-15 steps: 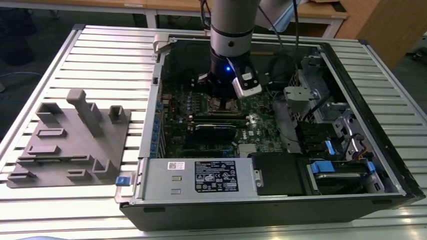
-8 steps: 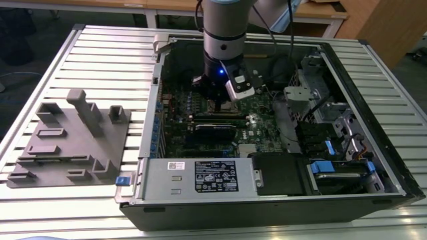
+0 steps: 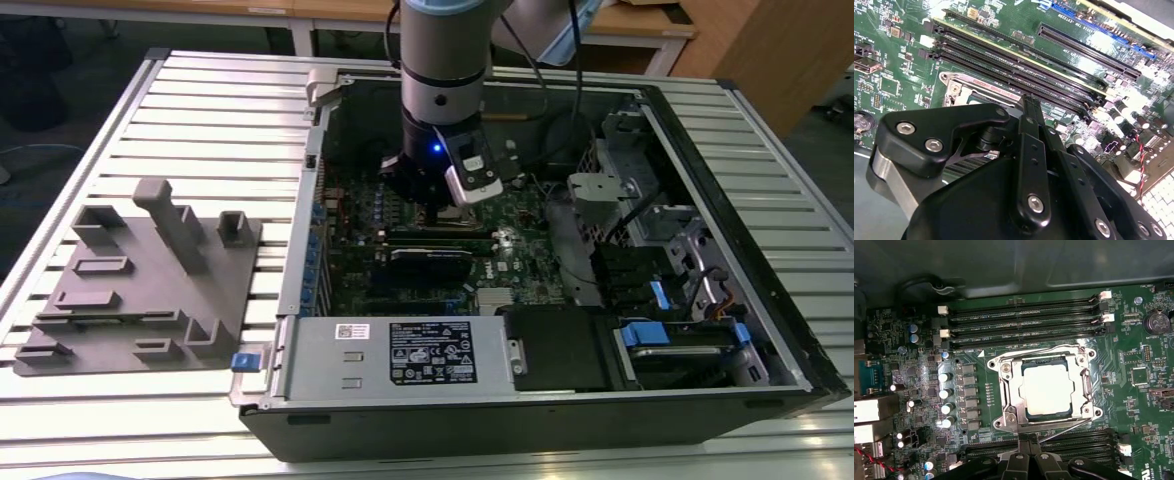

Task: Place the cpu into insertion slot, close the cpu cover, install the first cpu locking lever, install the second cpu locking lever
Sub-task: 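Install the second cpu locking lever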

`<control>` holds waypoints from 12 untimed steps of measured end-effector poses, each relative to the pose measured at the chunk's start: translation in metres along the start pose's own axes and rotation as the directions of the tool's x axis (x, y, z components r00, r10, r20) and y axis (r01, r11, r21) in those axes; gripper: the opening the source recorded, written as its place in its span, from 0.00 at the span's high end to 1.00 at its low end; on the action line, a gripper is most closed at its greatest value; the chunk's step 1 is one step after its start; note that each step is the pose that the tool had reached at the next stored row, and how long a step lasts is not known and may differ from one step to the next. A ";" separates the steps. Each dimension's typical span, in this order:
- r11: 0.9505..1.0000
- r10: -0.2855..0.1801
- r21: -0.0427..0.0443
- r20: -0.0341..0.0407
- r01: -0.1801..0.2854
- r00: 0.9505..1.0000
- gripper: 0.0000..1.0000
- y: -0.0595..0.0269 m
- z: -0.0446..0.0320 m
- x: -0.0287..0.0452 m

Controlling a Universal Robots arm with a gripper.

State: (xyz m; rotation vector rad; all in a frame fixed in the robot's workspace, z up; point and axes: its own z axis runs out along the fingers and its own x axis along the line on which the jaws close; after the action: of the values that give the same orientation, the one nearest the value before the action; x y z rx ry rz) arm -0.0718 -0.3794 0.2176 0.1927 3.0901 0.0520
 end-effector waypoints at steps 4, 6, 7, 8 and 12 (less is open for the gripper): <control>1.000 0.000 0.000 0.000 0.000 1.000 0.89 0.0000 0.0000 0.0000; 1.000 0.000 0.000 0.000 0.000 1.000 0.89 0.0000 0.0000 0.0000; 1.000 0.000 0.000 0.000 0.000 1.000 0.89 0.0000 0.0001 0.0000; 1.000 0.000 0.000 0.000 0.000 1.000 0.89 0.0000 0.0001 0.0000; 1.000 0.000 0.000 0.000 0.000 1.000 0.89 0.0000 0.0024 0.0001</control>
State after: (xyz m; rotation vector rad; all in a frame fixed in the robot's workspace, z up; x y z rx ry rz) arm -0.0718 -0.3794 0.2152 0.1928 3.0900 0.0522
